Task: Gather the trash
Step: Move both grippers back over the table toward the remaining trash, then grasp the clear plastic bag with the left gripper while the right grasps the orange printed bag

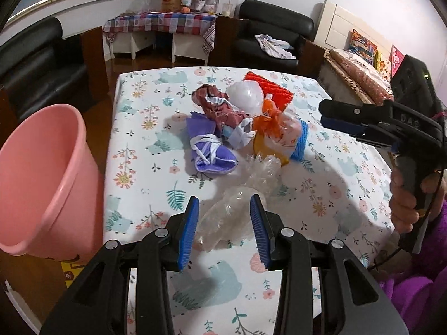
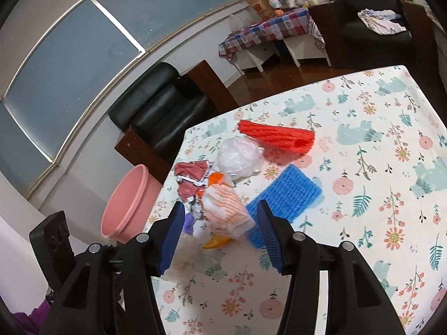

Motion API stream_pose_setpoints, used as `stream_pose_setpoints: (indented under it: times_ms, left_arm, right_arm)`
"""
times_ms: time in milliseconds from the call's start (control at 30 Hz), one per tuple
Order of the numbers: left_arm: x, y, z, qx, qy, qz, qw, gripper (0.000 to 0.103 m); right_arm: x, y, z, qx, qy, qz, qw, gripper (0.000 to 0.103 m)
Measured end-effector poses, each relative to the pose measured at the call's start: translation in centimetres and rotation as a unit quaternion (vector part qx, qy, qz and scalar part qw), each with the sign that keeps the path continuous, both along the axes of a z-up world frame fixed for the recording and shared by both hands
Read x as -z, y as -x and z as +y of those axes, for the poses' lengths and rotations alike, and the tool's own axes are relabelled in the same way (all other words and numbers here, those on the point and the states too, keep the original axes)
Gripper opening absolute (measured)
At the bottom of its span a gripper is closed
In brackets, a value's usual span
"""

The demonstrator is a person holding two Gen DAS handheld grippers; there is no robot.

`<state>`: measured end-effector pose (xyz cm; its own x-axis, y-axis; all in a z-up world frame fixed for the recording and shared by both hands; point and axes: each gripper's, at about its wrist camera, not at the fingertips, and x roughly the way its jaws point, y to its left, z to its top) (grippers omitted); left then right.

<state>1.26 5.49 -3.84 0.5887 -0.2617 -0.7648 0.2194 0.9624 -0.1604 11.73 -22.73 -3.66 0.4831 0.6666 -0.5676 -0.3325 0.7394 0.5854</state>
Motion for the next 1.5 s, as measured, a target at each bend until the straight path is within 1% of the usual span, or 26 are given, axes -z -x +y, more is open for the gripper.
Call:
stream_pose_setpoints:
  times_ms: [133, 300, 433, 633, 667, 833, 1000, 1100, 1233, 1267, 1300, 1500]
  left_arm:
    - [0.2, 0.1, -0.7, 0.015, 0.003, 0.007, 0.9999, 0.038]
    - [0.6, 0.6, -1.9, 0.028, -0.002, 0.008, 0.9996, 0.038]
    - [0.9, 0.9, -2.0, 0.023, 0.003, 0.008, 0.9997, 0.038]
    - [0.9, 1.3, -2.0, 0.014, -0.002, 0.002, 0.9999, 0.038]
    - [0.8, 1.5, -1.9, 0.013, -0.001, -0.002, 0.9999, 0.031]
    - [0.1, 2.4, -1.4, 0.005, 0.009, -0.02, 0.9997, 0.027]
    - [-0.5, 2.9, -0.7, -0.007, 0.023, -0.026, 0.9994, 0.026]
    - [-0.5, 3.1, -0.6, -0.015, 0.025, -0.026, 0.9992, 0.026]
    - [-0.6, 3.5, -0.4, -0.023, 0.037, -0.028, 0.9987, 0.026]
    - [-0.7, 3.5, -0.4, -0.024, 0.039, -0.029, 0.9985, 0.026]
    - [-0.7, 3.6, -0.4, -0.024, 0.04, -0.029, 0.9985, 0.026]
    - [-0.9, 3.8, 0.0, -0.031, 0.046, -0.033, 0.9979, 0.026]
  right_arm:
    - [0.7, -0.4, -0.1, 0.0, -0.004, 0.012, 1.0, 0.054]
    - [1.0, -0.5, 0.4, -0.007, 0.002, 0.012, 1.0, 0.054]
    - [1.1, -0.7, 0.6, -0.009, 0.005, 0.013, 1.0, 0.056]
    - [1.0, -0.5, 1.4, -0.019, 0.012, 0.009, 1.0, 0.057]
    - [1.0, -0.5, 1.6, -0.02, 0.014, 0.008, 1.0, 0.058]
    - [1.2, -0.5, 2.7, -0.03, 0.031, 0.001, 0.999, 0.059]
    - [1.1, -1.1, 3.7, -0.025, 0.059, -0.01, 0.998, 0.059]
    - [1.3, -1.5, 4.3, -0.026, 0.07, -0.013, 0.997, 0.059]
    - [1.6, -1.7, 4.9, -0.029, 0.082, -0.015, 0.996, 0.058]
    - [1.8, -1.7, 4.9, -0.028, 0.082, -0.013, 0.996, 0.055]
    - [2.1, -1.8, 4.9, -0.031, 0.08, -0.008, 0.996, 0.045]
    - [2.2, -1.2, 4.3, -0.03, 0.076, -0.013, 0.997, 0.039]
